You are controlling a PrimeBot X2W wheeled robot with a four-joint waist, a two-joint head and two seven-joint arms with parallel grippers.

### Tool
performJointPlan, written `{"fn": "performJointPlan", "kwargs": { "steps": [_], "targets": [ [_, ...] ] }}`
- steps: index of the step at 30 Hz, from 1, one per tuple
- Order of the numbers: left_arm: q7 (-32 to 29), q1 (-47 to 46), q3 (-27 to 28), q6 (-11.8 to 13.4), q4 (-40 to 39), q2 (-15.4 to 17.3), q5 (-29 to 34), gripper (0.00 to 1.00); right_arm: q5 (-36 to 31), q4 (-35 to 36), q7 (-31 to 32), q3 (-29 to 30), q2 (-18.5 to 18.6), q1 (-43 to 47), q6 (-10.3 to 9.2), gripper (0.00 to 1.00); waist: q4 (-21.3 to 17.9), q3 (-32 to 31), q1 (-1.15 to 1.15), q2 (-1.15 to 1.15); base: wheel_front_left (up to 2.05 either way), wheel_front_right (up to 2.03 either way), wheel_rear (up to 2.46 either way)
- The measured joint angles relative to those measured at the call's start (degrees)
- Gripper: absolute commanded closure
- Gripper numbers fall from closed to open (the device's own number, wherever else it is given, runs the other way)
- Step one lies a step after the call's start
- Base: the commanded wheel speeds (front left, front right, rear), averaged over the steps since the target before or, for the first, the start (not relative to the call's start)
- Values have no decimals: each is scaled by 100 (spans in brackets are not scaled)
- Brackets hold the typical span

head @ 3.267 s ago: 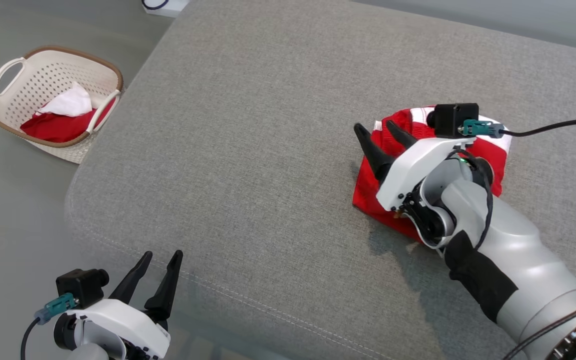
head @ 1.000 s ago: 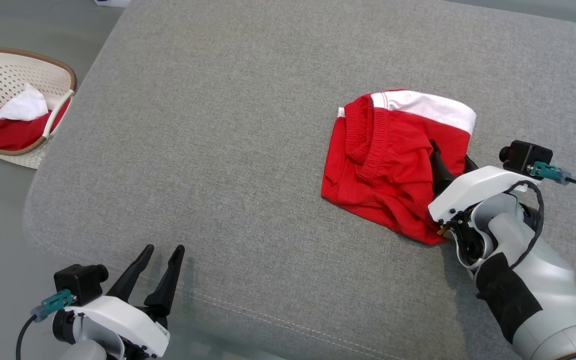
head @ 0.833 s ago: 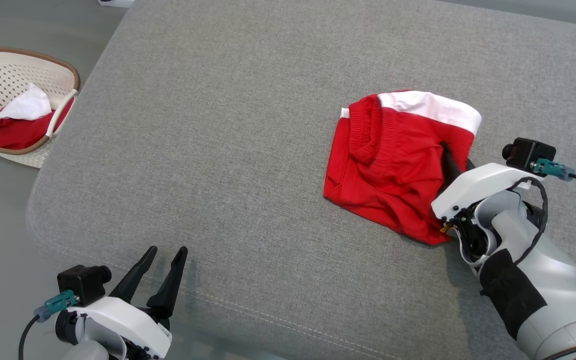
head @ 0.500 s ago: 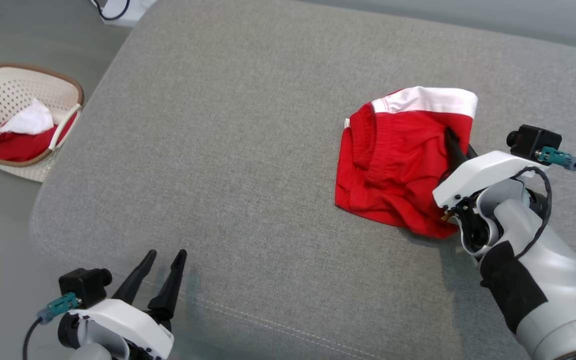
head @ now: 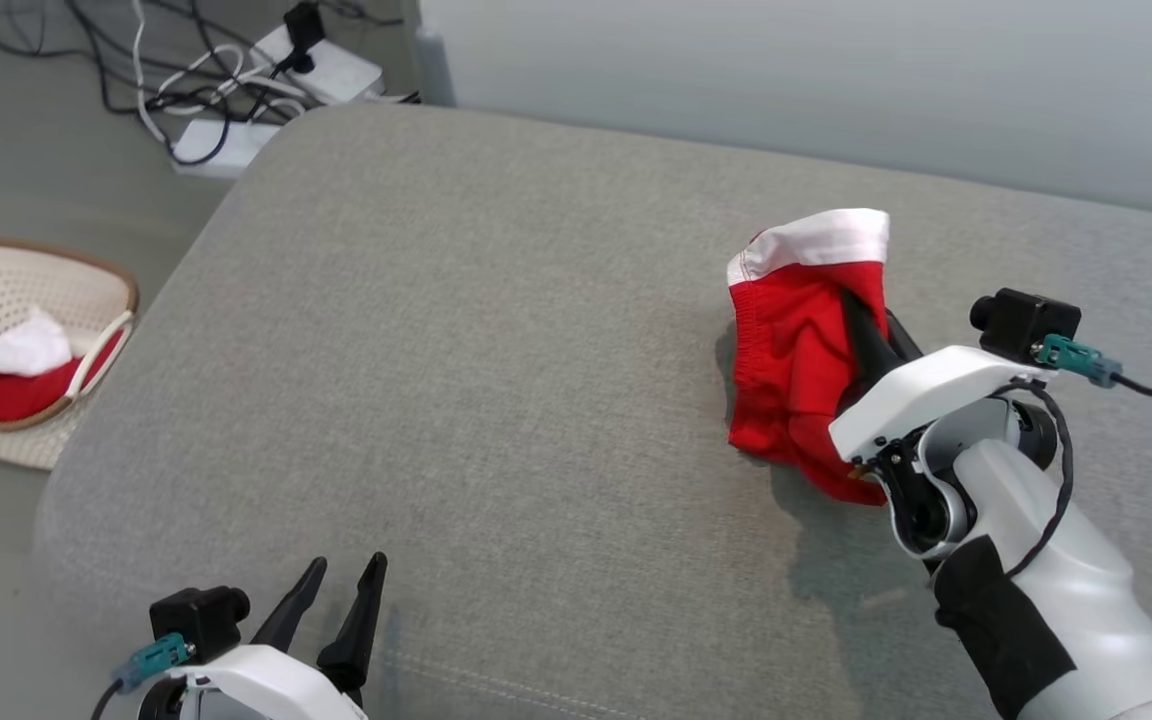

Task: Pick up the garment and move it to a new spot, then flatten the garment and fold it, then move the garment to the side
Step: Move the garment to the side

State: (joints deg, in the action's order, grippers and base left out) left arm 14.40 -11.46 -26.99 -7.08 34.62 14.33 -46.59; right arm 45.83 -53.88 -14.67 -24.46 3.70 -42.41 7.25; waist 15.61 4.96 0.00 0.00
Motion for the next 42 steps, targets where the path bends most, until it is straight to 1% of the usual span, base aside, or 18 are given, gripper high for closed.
{"fn": "performJointPlan", "kwargs": {
  "steps": [3, 7, 15, 22, 29, 32, 33, 35, 37, 40, 42],
  "targets": [
    [0, 76, 97, 0, 62, -81, 142, 0, 1, 105, 11, -15, -5, 204, 0, 100, -159, -106, 0, 0, 0, 0, 0],
    [0, 88, 235, 0, 54, -91, 283, 0, -42, 98, 55, 21, -5, 538, 0, 100, -426, -190, 0, 0, 0, 0, 0],
    [0, 301, 421, 0, -26, -154, 598, 0, -232, 208, 54, 389, -18, 1123, 0, 100, -1165, -303, 0, 0, 0, 0, 0],
    [0, 311, 586, 0, -302, -204, 839, 0, -403, 725, 51, 698, -31, 1779, 0, 100, -2003, -320, 0, 0, 0, 0, 0],
    [1, 488, 820, 0, -755, -115, 1031, 0, -514, 1384, 47, 731, -33, 2459, 0, 100, -2840, -197, 0, 0, 0, 0, 0],
    [0, 549, 951, 0, -937, -44, 1089, 0, -620, 1659, 51, 726, -36, 2654, 0, 100, -3129, -87, 0, 0, 0, 0, 0],
    [0, 549, 951, 0, -937, -44, 1089, 0, -620, 1659, 51, 726, -36, 2654, 0, 100, -3129, -87, 0, 0, 0, 0, 0],
    [1, 549, 977, 0, -1152, -16, 1120, 0, -798, 1818, 53, 728, -37, 2703, 0, 100, -3241, 41, 0, 0, 0, 0, 0],
    [0, 553, 1018, 0, -1407, 12, 1123, 0, -1144, 2009, 53, 799, -46, 2697, 0, 100, -3297, 192, 0, 0, 0, 0, 0],
    [1, 651, 1185, 0, -1835, 149, 1123, 0, -1924, 2187, 59, 1076, -83, 2507, 0, 100, -3309, 397, 0, 0, 0, 0, 0],
    [1, 722, 1283, 0, -2075, 205, 1122, 0, -2396, 2218, 238, 1399, -102, 2336, 0, 100, -3251, 500, 0, 0, 0, 0, 0]
  ]
}}
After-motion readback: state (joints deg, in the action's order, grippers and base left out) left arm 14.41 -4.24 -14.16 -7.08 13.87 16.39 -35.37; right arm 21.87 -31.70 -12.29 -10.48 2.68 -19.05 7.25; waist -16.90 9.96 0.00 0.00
